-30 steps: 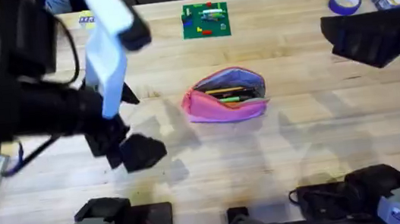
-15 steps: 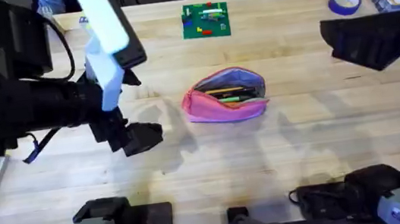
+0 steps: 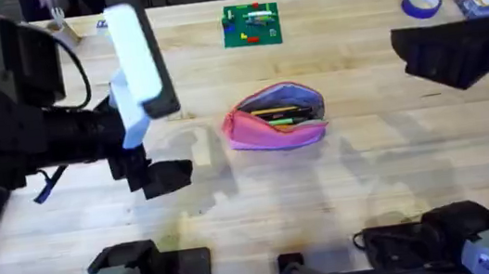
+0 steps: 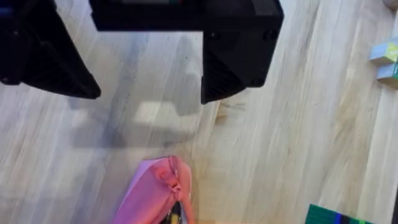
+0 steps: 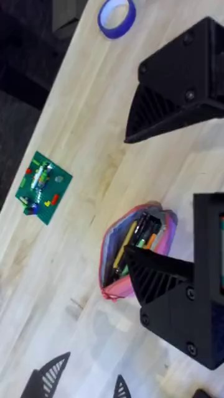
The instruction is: Unzip the bag, pick up the pens from the table one at a time and place them inside, then zip the bag closed.
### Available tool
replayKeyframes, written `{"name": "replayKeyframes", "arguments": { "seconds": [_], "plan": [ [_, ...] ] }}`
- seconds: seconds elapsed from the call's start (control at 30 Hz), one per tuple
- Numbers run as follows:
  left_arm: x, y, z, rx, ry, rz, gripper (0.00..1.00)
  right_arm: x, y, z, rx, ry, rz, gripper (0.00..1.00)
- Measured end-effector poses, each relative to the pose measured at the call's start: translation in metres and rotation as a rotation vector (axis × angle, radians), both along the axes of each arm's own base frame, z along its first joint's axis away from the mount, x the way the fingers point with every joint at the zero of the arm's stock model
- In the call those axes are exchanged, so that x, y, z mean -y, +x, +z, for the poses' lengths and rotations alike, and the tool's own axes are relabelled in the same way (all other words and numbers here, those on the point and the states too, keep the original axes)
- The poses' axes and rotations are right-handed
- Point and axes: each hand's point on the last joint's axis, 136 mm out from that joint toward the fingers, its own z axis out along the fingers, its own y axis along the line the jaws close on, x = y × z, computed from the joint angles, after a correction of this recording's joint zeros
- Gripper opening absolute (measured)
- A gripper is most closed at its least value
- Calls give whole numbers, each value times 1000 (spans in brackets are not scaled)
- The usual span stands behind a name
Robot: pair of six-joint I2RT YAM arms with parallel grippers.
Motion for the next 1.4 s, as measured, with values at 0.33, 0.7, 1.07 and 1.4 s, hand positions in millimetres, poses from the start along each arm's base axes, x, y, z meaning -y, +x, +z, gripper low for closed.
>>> {"name": "replayKeyframes", "arguments": {
  "seconds": [0.33, 0.7, 1.07, 1.4],
  "plan": [
    [-15, 14, -16, 78, -130, 20, 994, 0, -4, -7, -33, -2, 4, 998],
    [-11, 20, -38, -19, -210, -27, 993, -18, -10, -9, -129, 158, 17, 998],
    [-11, 21, -44, -46, -220, -30, 995, -74, -19, -32, -326, 220, 168, 998],
    [-11, 21, -44, -44, -220, -32, 993, -103, -19, -57, -522, 288, 71, 998]
  ]
}}
